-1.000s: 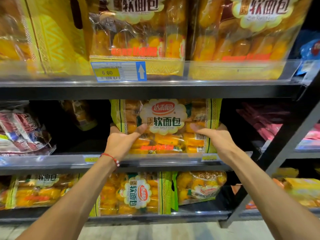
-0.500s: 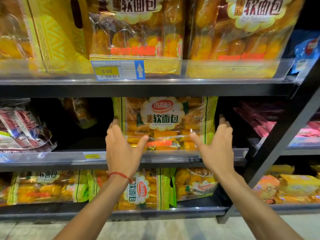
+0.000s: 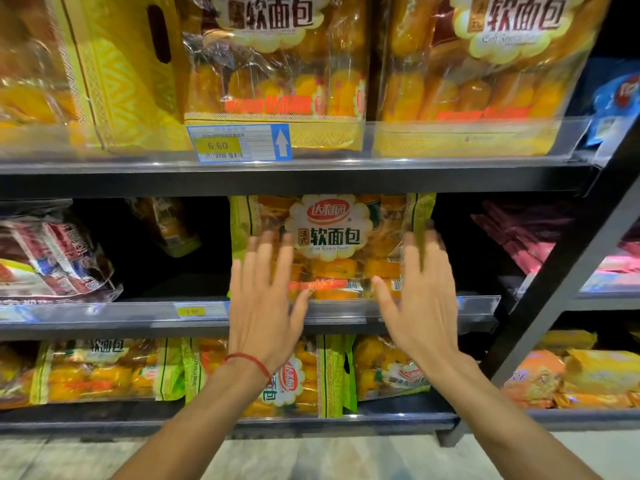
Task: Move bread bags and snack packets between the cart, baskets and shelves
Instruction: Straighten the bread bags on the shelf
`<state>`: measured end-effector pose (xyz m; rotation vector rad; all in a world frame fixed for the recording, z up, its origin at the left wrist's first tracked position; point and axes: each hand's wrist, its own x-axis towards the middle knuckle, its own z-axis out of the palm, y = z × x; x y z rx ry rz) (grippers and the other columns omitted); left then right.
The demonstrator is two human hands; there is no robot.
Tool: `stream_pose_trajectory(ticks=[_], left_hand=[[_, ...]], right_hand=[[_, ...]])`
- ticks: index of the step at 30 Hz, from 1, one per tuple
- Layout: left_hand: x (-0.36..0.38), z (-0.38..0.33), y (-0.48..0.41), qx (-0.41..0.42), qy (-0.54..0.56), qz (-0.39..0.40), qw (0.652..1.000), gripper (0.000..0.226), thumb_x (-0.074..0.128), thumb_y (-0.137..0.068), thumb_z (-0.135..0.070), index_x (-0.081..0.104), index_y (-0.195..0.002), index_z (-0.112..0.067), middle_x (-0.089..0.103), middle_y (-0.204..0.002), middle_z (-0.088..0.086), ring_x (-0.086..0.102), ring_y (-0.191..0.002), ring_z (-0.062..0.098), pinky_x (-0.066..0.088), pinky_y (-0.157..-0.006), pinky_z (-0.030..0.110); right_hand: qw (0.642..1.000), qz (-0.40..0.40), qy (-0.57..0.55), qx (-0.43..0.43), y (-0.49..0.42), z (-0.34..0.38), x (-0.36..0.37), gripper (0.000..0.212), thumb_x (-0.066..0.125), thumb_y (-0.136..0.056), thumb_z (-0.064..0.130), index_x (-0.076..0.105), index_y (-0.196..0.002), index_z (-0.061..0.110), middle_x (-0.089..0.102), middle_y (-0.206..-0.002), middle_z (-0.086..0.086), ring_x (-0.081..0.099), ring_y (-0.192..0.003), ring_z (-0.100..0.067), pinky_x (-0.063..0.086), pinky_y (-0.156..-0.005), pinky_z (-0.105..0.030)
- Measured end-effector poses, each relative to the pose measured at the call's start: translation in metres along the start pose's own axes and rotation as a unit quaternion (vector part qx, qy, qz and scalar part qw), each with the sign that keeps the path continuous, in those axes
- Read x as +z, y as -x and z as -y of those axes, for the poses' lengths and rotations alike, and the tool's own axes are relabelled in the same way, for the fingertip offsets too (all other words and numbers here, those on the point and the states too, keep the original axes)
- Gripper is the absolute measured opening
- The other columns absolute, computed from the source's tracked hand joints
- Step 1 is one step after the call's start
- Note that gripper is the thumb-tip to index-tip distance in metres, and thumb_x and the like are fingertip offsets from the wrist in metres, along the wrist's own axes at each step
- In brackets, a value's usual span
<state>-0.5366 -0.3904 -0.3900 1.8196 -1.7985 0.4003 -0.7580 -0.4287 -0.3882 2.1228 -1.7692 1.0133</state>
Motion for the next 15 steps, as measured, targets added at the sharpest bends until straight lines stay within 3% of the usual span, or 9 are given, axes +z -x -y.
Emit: stream_pose_trajectory(ticks=[2, 4, 6, 10, 15], left_hand=[[0.001, -0.004, -0.002, 0.078, -0.025, 0.008, 0.997, 0.067, 0.045, -0.103, -0.048, 0.021, -0.161, -0.025, 0.022, -0.167, 0.010, 0.012, -0.157, 0.032, 0.019, -0.126, 0.053], [0.005, -0.006, -0.011, 0.092, -0.062, 0.034, 0.993, 0.055, 0.036, -0.106, -0.049, 0.033, -0.156, -0.026, 0.035, -0.161, 0.009, 0.025, -0.153, 0.034, 0.024, -0.124, 0.054], [0.008, -0.003, -0.020, 0.079, -0.088, 0.079, 0.990, 0.059, 0.025, -0.106, -0.053, 0.028, -0.160, -0.031, 0.033, -0.164, 0.006, 0.028, -0.152, 0.034, 0.019, -0.125, 0.052], [0.009, -0.003, -0.025, 0.061, -0.114, 0.127, 0.983, 0.064, 0.011, -0.103, -0.057, 0.014, -0.163, -0.035, 0.026, -0.168, 0.003, 0.020, -0.155, 0.032, 0.010, -0.128, 0.051], [-0.008, -0.004, -0.011, 0.045, -0.153, 0.114, 0.981, 0.062, 0.020, -0.104, -0.056, 0.035, -0.156, -0.027, 0.046, -0.154, 0.008, 0.037, -0.142, 0.035, 0.029, -0.119, 0.055]], right_hand=[[0.997, 0.000, 0.014, -0.077, 0.000, 0.010, -0.001, 0.069, 0.053, -0.104, 0.047, 0.032, -0.161, 0.015, 0.033, -0.161, -0.016, 0.032, -0.147, -0.037, 0.030, -0.120, -0.051], [0.992, 0.040, 0.046, -0.110, -0.005, 0.014, 0.005, 0.065, 0.041, -0.107, 0.054, 0.033, -0.162, 0.021, 0.038, -0.162, -0.013, 0.032, -0.151, -0.036, 0.024, -0.124, -0.052], [0.987, 0.076, 0.079, -0.121, -0.011, 0.009, 0.013, 0.064, 0.032, -0.107, 0.057, 0.035, -0.162, 0.024, 0.038, -0.165, -0.012, 0.031, -0.154, -0.035, 0.021, -0.127, -0.052], [0.979, 0.107, 0.120, -0.123, -0.016, 0.004, 0.020, 0.067, 0.022, -0.107, 0.059, 0.029, -0.165, 0.027, 0.018, -0.174, -0.006, 0.018, -0.160, -0.032, 0.018, -0.129, -0.052], [0.987, 0.081, 0.111, -0.082, -0.002, 0.004, 0.002, 0.061, 0.030, -0.107, 0.055, 0.043, -0.155, 0.021, 0.042, -0.161, -0.012, 0.033, -0.150, -0.035, 0.028, -0.123, -0.054]])
